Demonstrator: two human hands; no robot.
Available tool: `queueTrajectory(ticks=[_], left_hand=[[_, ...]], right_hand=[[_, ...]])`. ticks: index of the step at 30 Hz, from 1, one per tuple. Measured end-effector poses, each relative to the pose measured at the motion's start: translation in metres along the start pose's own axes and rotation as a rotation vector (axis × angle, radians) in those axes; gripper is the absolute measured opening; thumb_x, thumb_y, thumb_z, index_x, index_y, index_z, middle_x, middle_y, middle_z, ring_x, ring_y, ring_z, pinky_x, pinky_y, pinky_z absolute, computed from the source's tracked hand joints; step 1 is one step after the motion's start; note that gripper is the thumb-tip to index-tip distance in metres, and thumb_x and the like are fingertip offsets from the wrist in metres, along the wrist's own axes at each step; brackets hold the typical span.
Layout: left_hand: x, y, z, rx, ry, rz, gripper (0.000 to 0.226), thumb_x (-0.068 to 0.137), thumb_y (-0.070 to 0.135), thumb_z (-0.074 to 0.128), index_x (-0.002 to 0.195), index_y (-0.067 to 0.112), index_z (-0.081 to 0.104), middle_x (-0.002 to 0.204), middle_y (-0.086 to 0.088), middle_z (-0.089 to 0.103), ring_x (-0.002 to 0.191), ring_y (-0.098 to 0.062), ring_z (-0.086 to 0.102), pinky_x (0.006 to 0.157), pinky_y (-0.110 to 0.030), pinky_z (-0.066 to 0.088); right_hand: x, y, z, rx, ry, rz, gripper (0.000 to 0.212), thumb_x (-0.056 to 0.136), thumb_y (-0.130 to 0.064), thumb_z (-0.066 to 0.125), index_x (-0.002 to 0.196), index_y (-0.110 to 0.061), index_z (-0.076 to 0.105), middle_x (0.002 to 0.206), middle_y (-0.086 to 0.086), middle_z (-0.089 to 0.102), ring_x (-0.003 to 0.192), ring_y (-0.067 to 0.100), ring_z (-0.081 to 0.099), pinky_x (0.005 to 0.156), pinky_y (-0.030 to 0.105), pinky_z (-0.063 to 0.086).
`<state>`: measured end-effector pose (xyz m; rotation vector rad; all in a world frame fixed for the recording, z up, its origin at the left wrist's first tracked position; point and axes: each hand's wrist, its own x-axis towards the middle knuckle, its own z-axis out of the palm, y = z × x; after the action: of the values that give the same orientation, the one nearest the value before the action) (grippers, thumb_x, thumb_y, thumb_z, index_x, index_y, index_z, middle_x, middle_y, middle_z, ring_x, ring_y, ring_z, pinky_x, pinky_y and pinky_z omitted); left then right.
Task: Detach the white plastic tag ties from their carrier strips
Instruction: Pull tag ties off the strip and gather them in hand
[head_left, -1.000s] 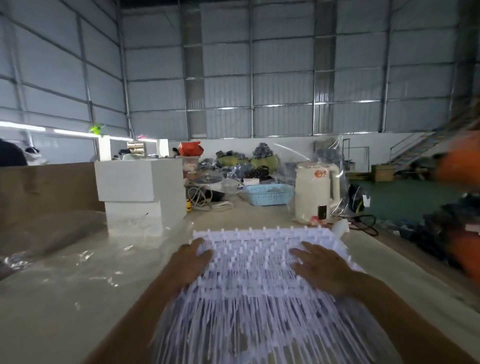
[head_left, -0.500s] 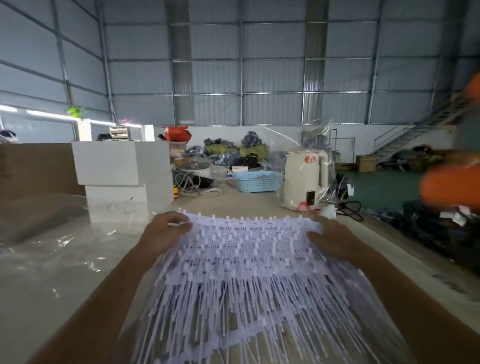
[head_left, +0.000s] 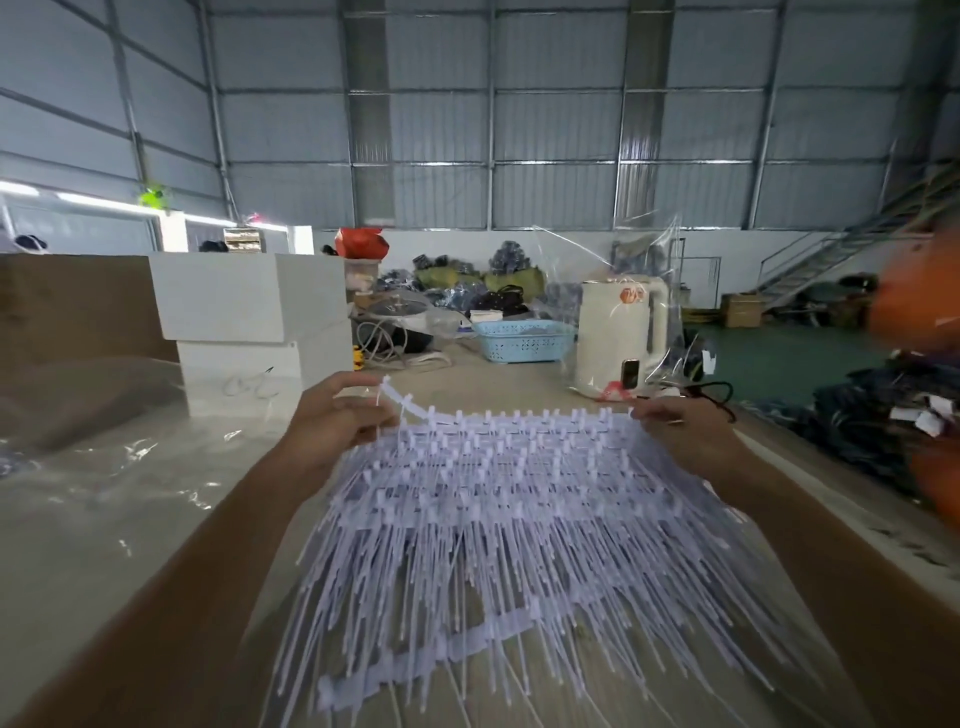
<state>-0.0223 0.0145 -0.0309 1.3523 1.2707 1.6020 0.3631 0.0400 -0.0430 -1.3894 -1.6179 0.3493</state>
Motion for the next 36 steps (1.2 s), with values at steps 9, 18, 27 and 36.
queueTrajectory(ticks=[9, 18, 27, 36], left_hand=[[-0.012, 0.054, 0.032, 0.069, 0.075, 0.348, 0.028, 0.096, -0.003, 0.057, 0.100, 0.020, 0.072, 0.112, -0.003, 0.074, 0.095, -0.015, 0.071, 0.071, -0.023, 0.058], [-0.075, 0.140, 0.083, 0.007, -0.197, 0.697, 0.020, 0.101, 0.002, 0.050, 0.114, 0.015, 0.059, 0.121, 0.001, 0.070, 0.109, -0.011, 0.068, 0.084, -0.031, 0.059], [-0.115, 0.161, 0.113, 0.331, -0.433, 0.915, 0.034, 0.096, 0.007, 0.062, 0.124, 0.011, 0.042, 0.125, 0.001, 0.066, 0.116, -0.005, 0.063, 0.101, -0.031, 0.053], [-0.090, 0.177, 0.066, -0.126, -0.059, 0.776, 0.020, 0.100, 0.018, 0.055, 0.118, 0.009, 0.053, 0.115, -0.007, 0.067, 0.098, -0.023, 0.070, 0.083, -0.040, 0.058]], right_hand=[[0.000, -0.034, -0.002, 0.046, 0.015, -0.070, 0.020, 0.098, -0.008, 0.061, 0.094, -0.024, 0.072, 0.096, -0.005, 0.071, 0.081, 0.008, 0.065, 0.062, 0.012, 0.048], [-0.031, -0.139, -0.020, 0.617, -0.317, -0.145, 0.060, 0.086, -0.052, 0.060, 0.138, -0.025, 0.053, 0.120, 0.007, 0.069, 0.100, 0.023, 0.073, 0.087, 0.041, 0.060], [-0.059, -0.201, -0.049, 0.865, -0.082, -0.292, 0.031, 0.100, -0.041, 0.055, 0.118, -0.016, 0.061, 0.099, -0.001, 0.068, 0.092, 0.015, 0.068, 0.081, 0.041, 0.058], [-0.076, -0.219, -0.062, 0.873, -0.260, -0.524, 0.035, 0.107, -0.017, 0.039, 0.139, -0.015, 0.052, 0.127, 0.013, 0.068, 0.120, 0.025, 0.064, 0.101, 0.044, 0.053]])
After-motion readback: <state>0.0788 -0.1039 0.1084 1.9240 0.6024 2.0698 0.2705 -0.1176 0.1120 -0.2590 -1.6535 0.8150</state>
